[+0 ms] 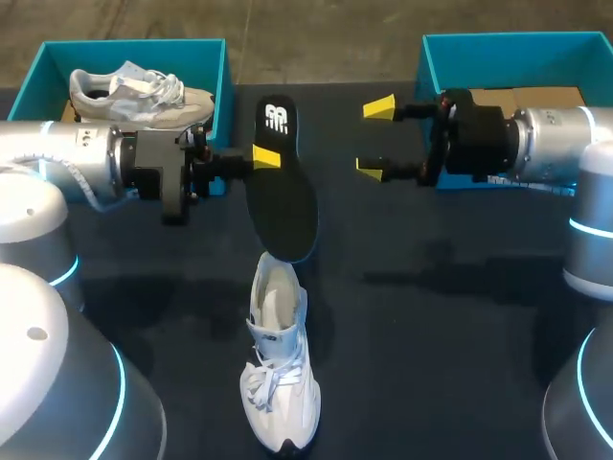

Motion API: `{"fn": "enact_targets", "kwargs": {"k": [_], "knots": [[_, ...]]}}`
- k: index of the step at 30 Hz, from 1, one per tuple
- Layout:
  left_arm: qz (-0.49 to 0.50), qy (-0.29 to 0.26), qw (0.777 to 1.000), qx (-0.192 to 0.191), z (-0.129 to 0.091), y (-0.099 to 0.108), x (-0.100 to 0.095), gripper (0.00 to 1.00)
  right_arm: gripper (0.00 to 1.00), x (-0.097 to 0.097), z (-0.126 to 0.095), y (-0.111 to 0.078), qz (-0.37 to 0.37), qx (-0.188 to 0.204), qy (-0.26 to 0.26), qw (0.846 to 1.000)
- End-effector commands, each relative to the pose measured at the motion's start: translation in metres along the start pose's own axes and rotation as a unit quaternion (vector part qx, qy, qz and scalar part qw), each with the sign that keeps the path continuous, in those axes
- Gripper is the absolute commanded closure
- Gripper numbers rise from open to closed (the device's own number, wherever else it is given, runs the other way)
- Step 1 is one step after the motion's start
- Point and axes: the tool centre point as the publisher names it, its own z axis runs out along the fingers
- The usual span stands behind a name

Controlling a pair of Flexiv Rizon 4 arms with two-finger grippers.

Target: Take the shoe out of the shoebox, open the shoe tongue, remove and reinsert the insole, then place the shoe into the shoebox

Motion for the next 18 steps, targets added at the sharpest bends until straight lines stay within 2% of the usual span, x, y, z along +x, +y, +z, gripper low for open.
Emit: {"fn": "enact_targets", "kwargs": {"k": [1, 5, 8, 10, 11, 12, 14, 16, 18], "knots": [[0.000, 0.001, 1.000, -0.001, 0.000, -0.001, -0.001, 1.00, 0.00, 0.000, 0.000, -0.001, 0.000, -0.001, 0.000, 1.000], [0.000, 0.001, 1.000, -0.001, 0.000, -0.001, -0.001, 1.00, 0.00, 0.000, 0.000, -0.001, 0.000, -0.001, 0.000, 1.000], [-0.146, 0.011, 0.989, 0.014, -0.002, 0.013, 0.000, 1.00, 0.00, 0.000, 0.000, -0.001, 0.000, -0.001, 0.000, 1.000], [-0.215, 0.021, 0.976, 0.005, -0.005, 0.017, -0.002, 1.00, 0.00, 0.000, 0.000, -0.001, 0.000, -0.001, 0.000, 1.000], [-0.254, 0.036, 0.966, 0.014, -0.007, 0.017, -0.004, 1.00, 0.00, 0.000, 0.000, -0.001, 0.000, -0.001, 0.000, 1.000], [-0.266, 0.038, 0.963, 0.000, -0.008, 0.016, -0.005, 1.00, 0.00, 0.000, 0.000, -0.001, 0.000, -0.001, 0.000, 1.000], [-0.340, 0.062, 0.938, 0.006, -0.009, 0.014, -0.010, 1.00, 0.00, 0.000, 0.000, -0.001, 0.000, -0.001, 0.000, 1.000], [-0.421, 0.090, 0.902, 0.010, -0.010, 0.011, -0.014, 1.00, 0.00, 0.000, 0.000, -0.001, 0.000, -0.001, 0.000, 1.000], [-0.468, 0.103, 0.877, 0.019, -0.012, 0.006, -0.017, 1.00, 0.00, 0.000, 0.000, -0.001, 0.000, -0.001, 0.000, 1.000]]}}
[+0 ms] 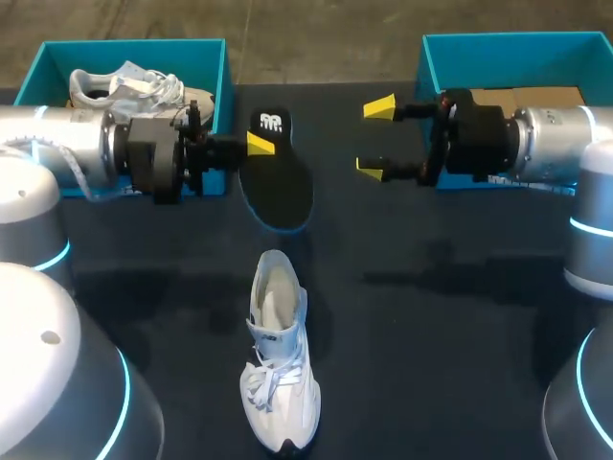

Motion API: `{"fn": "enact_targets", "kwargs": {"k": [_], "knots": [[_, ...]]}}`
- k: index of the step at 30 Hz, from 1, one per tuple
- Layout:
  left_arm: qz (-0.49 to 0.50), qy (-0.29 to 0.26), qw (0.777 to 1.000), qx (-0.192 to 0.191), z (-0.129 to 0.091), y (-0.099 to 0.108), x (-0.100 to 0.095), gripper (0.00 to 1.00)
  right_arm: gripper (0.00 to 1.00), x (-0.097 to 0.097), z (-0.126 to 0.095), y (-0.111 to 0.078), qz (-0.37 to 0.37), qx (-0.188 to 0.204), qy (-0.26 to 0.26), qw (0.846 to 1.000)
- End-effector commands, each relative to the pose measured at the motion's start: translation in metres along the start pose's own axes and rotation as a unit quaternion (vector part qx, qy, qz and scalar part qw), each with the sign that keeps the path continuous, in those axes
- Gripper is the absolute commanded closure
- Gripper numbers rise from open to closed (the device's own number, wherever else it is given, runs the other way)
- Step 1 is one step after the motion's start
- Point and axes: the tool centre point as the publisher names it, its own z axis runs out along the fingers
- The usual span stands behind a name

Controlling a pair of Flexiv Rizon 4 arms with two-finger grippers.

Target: Take the shoe out of the shoebox, open the shoe tongue, remove and reinsert the insole, then place the shoe into the shoebox

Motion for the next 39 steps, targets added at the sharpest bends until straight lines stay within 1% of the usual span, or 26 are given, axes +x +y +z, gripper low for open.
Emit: {"fn": "enact_targets", "kwargs": {"k": [1, 4, 7, 9, 13, 16, 17, 18, 20, 21, 22, 37, 38, 39], "knots": [[-0.335, 0.100, 0.937, 0.009, -0.007, -0.013, -0.008, 1.00, 0.00, 0.000, 0.001, -0.001, 0.000, -0.002, 0.000, 1.000], [-0.408, 0.102, 0.907, 0.017, -0.009, -0.019, -0.008, 1.00, 0.00, 0.000, 0.001, -0.001, 0.000, -0.002, 0.000, 1.000], [-0.489, 0.095, 0.867, 0.012, -0.009, -0.020, -0.007, 1.00, 0.00, 0.000, 0.001, -0.001, 0.000, -0.002, 0.000, 1.000], [-0.537, 0.094, 0.838, 0.019, -0.010, -0.019, -0.005, 1.00, 0.00, 0.000, 0.001, -0.001, 0.000, -0.002, 0.000, 1.000], [-0.623, 0.080, 0.777, 0.052, -0.013, -0.018, -0.004, 1.00, 0.00, 0.000, 0.001, -0.001, 0.000, -0.002, 0.000, 1.000], [-0.659, 0.059, 0.746, 0.067, -0.016, -0.016, -0.001, 1.00, 0.00, 0.000, 0.001, -0.001, 0.000, -0.002, 0.000, 1.000], [-0.668, 0.057, 0.739, 0.065, -0.016, -0.014, 0.000, 1.00, 0.00, 0.000, 0.001, -0.001, 0.000, -0.002, 0.000, 1.000], [-0.674, 0.054, 0.733, 0.072, -0.016, -0.014, 0.002, 1.00, 0.00, 0.000, 0.001, -0.001, 0.000, -0.002, 0.000, 1.000], [-0.685, 0.050, 0.723, 0.067, -0.016, -0.013, 0.005, 1.00, 0.00, 0.000, 0.001, -0.001, 0.000, -0.002, 0.000, 1.000], [-0.681, 0.047, 0.728, 0.057, -0.017, -0.013, 0.005, 1.00, 0.00, 0.000, 0.001, -0.001, 0.000, -0.002, 0.000, 1.000], [-0.660, 0.044, 0.748, 0.045, -0.016, -0.014, 0.005, 1.00, 0.00, 0.000, 0.001, -0.001, 0.000, -0.002, 0.000, 1.000], [-0.660, 0.044, 0.748, 0.045, -0.016, -0.014, 0.005, 1.00, 0.00, 0.000, 0.001, -0.001, 0.000, -0.002, 0.000, 1.000], [-0.698, 0.067, 0.711, 0.059, -0.016, -0.014, 0.006, 1.00, 0.00, 0.000, 0.001, -0.001, 0.000, -0.002, 0.000, 1.000], [-0.723, 0.071, 0.683, 0.072, -0.016, -0.015, 0.007, 1.00, 0.00, 0.000, 0.001, -0.001, 0.000, -0.002, 0.000, 1.000]]}}
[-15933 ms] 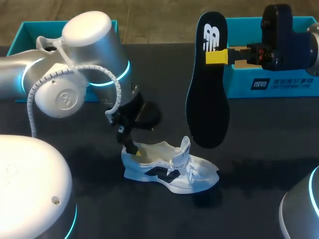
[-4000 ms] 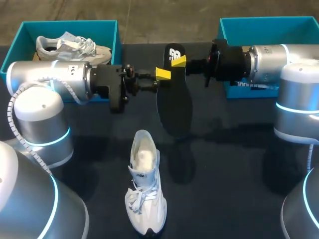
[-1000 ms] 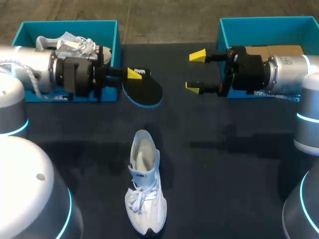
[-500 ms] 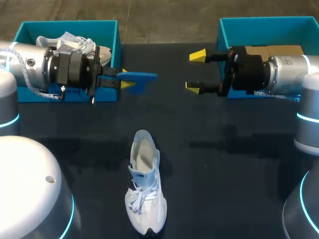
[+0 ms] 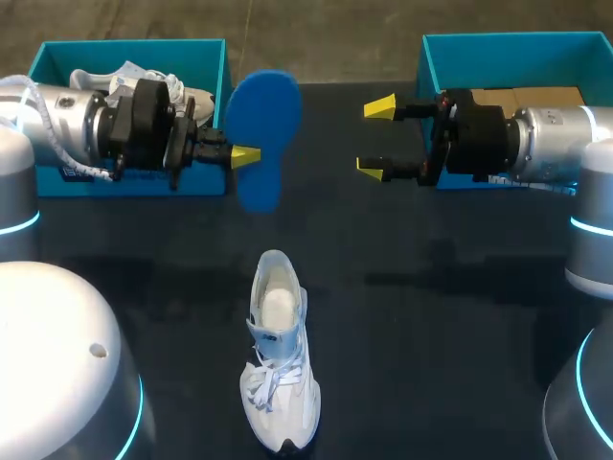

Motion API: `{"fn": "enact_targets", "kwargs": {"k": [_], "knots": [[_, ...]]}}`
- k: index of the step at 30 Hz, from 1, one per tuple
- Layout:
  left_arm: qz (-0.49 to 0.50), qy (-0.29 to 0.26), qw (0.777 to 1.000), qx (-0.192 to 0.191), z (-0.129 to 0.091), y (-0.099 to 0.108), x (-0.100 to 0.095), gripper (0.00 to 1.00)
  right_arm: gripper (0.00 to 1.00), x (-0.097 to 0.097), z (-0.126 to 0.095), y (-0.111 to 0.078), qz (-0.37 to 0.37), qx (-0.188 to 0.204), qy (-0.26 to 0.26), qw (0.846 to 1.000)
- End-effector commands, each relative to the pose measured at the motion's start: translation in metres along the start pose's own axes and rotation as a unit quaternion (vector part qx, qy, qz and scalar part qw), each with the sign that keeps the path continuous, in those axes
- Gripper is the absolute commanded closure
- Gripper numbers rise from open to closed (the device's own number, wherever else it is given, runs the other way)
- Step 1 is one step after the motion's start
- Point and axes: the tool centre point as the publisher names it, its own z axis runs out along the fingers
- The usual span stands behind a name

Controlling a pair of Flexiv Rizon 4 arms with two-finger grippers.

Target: Take the shoe out of the shoebox, open the shoe tongue, remove and reinsert the insole, then place the shoe into the shoebox

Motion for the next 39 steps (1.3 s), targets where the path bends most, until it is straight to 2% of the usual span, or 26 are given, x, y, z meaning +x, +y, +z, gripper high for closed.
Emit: {"fn": "enact_targets", "kwargs": {"k": [1, 4, 10, 21, 23, 26, 28, 30, 34, 39], "knots": [[-0.195, 0.035, 0.980, 0.031, 0.001, 0.003, -0.003, 1.00, 0.00, 0.000, 0.001, -0.001, 0.000, -0.001, 0.000, 1.000], [-0.311, 0.063, 0.947, 0.049, -0.003, 0.003, -0.002, 1.00, 0.00, 0.000, 0.001, -0.001, 0.000, -0.001, 0.000, 1.000], [-0.453, 0.087, 0.884, 0.069, -0.008, 0.000, 0.000, 1.00, 0.00, 0.000, 0.001, -0.001, 0.000, -0.001, 0.000, 1.000], [-0.589, 0.076, 0.797, 0.114, -0.009, -0.006, 0.006, 1.00, 0.00, 0.000, 0.001, -0.001, 0.000, -0.001, 0.000, 1.000], [-0.629, 0.081, 0.763, 0.127, -0.008, -0.005, 0.005, 1.00, 0.00, 0.000, 0.001, -0.001, 0.000, -0.001, 0.000, 1.000], [-0.663, 0.088, 0.731, 0.136, -0.006, -0.002, 0.004, 1.00, 0.00, 0.000, 0.001, -0.001, 0.000, -0.001, 0.000, 1.000], [-0.691, 0.122, 0.699, 0.140, -0.005, 0.000, 0.002, 1.00, 0.00, 0.000, 0.001, -0.001, 0.000, -0.001, 0.000, 1.000], [-0.697, 0.118, 0.693, 0.141, -0.007, 0.001, 0.001, 1.00, 0.00, 0.000, 0.001, -0.001, 0.000, -0.001, 0.000, 1.000], [-0.735, 0.123, 0.650, 0.149, -0.008, 0.003, -0.002, 1.00, 0.00, 0.000, 0.001, -0.001, 0.000, -0.001, 0.000, 1.000], [-0.766, 0.121, 0.614, 0.149, 0.001, 0.012, -0.001, 1.00, 0.00, 0.000, 0.001, -0.001, 0.000, -0.001, 0.000, 1.000]]}}
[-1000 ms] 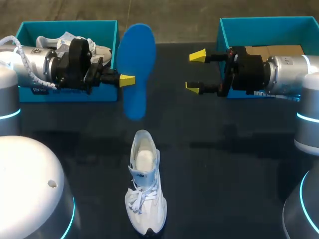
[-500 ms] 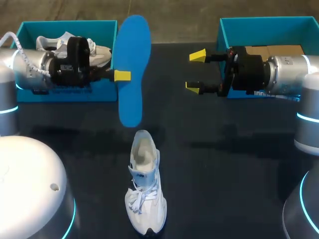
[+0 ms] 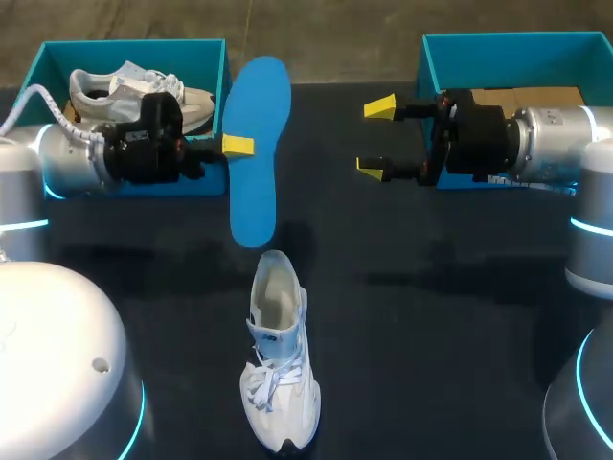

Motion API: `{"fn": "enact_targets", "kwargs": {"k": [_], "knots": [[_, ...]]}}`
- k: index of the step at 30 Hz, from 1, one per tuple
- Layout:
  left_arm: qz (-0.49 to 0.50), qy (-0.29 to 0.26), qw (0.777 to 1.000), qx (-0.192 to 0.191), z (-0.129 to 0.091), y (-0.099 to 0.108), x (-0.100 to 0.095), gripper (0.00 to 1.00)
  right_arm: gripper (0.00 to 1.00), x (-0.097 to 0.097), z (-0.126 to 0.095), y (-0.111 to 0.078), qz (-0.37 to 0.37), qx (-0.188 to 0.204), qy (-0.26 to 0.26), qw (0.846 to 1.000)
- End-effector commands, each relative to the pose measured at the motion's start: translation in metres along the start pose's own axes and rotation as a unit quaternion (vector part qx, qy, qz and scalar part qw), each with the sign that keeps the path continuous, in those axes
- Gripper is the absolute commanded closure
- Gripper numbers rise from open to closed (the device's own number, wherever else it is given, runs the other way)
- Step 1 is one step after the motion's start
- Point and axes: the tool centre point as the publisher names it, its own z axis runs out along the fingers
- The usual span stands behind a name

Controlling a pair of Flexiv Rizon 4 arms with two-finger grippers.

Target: Take the shoe out of the shoebox, open the shoe tongue, remove and reinsert the insole, then place the shoe into the shoebox

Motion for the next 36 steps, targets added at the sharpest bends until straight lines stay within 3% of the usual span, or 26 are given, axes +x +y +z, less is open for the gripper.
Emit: {"fn": "enact_targets", "kwargs": {"k": [1, 13, 21, 36], "knots": [[-0.257, 0.040, 0.964, 0.051, 0.005, 0.002, -0.015, 1.00, 0.00, 0.000, 0.001, -0.001, 0.000, -0.002, 0.000, 1.000], [-0.280, 0.003, 0.956, 0.087, 0.010, 0.006, -0.033, 1.00, 0.00, 0.000, 0.001, -0.001, 0.000, -0.002, 0.000, 1.000], [-0.203, -0.031, 0.975, 0.080, 0.021, 0.017, -0.039, 1.00, 0.00, 0.000, 0.001, -0.001, 0.000, -0.002, 0.000, 1.000], [-0.191, -0.039, 0.977, 0.088, 0.027, 0.019, -0.047, 1.00, 0.00, 0.000, 0.001, -0.001, 0.000, -0.002, 0.000, 1.000]]}}
